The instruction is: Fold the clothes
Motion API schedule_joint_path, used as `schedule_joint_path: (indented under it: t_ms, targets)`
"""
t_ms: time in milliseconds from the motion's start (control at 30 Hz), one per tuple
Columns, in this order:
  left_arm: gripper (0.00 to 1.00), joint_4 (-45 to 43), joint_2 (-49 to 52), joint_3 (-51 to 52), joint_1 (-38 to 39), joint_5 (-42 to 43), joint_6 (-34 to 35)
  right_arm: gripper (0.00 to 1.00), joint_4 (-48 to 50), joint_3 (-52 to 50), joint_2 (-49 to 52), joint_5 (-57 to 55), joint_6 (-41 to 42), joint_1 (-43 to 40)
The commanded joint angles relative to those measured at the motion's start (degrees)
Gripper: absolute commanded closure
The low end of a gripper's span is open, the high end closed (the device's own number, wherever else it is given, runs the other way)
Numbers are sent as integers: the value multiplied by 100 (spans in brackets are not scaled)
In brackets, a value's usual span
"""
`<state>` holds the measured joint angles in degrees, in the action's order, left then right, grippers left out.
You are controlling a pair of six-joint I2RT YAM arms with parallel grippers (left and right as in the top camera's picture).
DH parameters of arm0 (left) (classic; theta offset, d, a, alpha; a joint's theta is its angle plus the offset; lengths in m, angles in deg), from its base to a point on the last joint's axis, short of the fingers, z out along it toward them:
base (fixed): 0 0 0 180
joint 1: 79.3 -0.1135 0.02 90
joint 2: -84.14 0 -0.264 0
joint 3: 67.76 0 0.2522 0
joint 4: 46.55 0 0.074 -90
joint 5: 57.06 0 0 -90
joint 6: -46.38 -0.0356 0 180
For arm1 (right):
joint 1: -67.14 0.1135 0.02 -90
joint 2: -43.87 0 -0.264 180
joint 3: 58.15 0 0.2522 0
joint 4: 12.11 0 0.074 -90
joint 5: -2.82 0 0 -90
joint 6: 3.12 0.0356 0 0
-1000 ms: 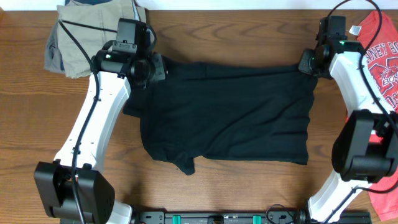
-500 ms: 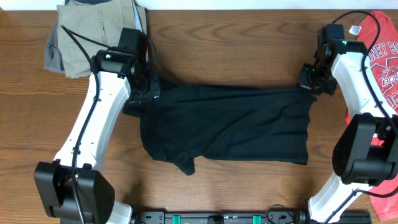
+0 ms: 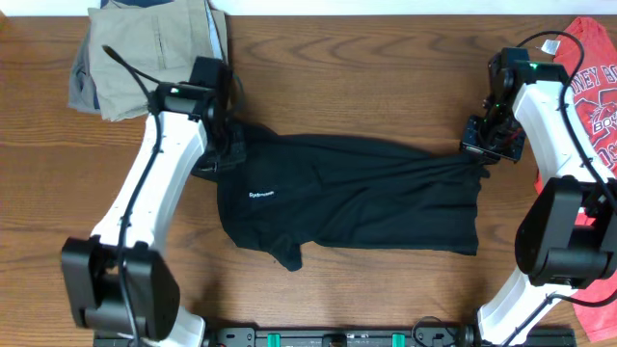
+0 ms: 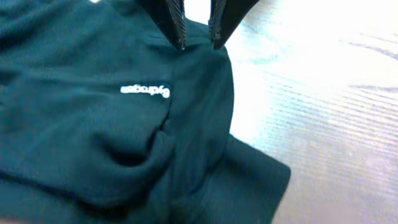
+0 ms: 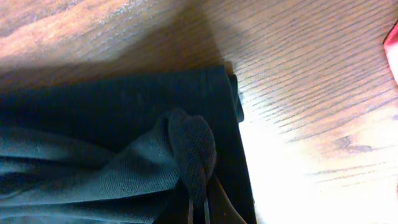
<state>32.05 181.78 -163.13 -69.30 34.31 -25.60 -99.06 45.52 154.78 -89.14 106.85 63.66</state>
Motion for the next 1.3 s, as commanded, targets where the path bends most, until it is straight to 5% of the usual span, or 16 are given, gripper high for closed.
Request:
schedule_joint_path:
  t_ms: [0, 233, 333, 400, 433, 467, 667, 900, 1267]
  targets:
    - [84, 4, 306, 190, -17, -103, 0, 99, -83, -2, -195, -76, 81, 238]
    - [83, 9, 494, 197, -17, -72, 2, 93, -142, -9, -195, -321, 79, 629]
    - [66, 0, 496, 201, -17, -33, 2, 78, -140, -9, -195, -402, 81, 656]
    - [55, -46, 496, 216, -17, -33, 0, 53, -142, -9, -195, -398, 81, 656]
    - [49, -107, 496, 243, -17, -33, 0, 34, -142, -9, -195, -385, 81, 656]
    - [46, -205, 496, 284, -17, -33, 0, 1, -142, -9, -195, -363, 83, 656]
    - [40, -988, 509, 638, -17, 968, -494, 1, -142, -13, -195, -245, 79, 656]
    - [40, -1475, 511, 890, -17, 1003, -492, 11, 22, -177, -195, -205, 81, 717]
    - [40, -2122, 514, 1333, -15, 1010, -492, 11, 625, -776, -195, -208, 81, 1027]
